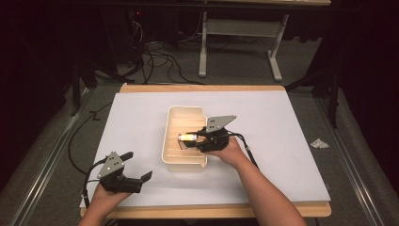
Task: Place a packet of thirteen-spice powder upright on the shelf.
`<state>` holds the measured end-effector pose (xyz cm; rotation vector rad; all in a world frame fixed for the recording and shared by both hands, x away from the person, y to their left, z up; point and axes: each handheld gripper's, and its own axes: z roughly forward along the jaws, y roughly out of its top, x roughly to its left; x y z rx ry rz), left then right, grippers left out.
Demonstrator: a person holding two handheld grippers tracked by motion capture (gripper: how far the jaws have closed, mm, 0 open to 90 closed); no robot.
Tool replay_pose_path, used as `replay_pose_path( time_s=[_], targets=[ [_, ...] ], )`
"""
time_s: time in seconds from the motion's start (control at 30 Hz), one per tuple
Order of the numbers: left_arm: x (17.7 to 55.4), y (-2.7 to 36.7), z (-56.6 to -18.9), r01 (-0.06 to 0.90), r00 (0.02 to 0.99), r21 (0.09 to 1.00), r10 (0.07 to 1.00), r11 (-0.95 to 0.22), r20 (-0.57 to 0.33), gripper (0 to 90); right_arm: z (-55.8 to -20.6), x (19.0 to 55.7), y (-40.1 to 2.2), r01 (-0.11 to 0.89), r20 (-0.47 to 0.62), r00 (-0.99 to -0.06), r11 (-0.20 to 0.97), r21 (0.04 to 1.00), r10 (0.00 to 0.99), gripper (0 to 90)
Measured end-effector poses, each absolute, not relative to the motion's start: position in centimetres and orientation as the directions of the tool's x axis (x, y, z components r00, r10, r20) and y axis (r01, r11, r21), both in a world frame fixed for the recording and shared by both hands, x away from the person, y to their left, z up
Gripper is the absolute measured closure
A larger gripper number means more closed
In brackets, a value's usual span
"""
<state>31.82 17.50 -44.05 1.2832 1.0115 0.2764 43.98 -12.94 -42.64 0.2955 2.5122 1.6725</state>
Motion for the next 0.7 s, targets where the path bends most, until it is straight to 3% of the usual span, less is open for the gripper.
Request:
replay_pose_path(
  time_s=[0.7],
  targets=[
    [31.82, 17.49, -44.04, 0.348, 0.565, 0.882, 0.679, 0.319, -0.469, 0.7, -42.91, 43.88, -13.57, 0.127, 0.033, -0.969, 0.380, 0.916, 0.245, 59.1]
  ],
)
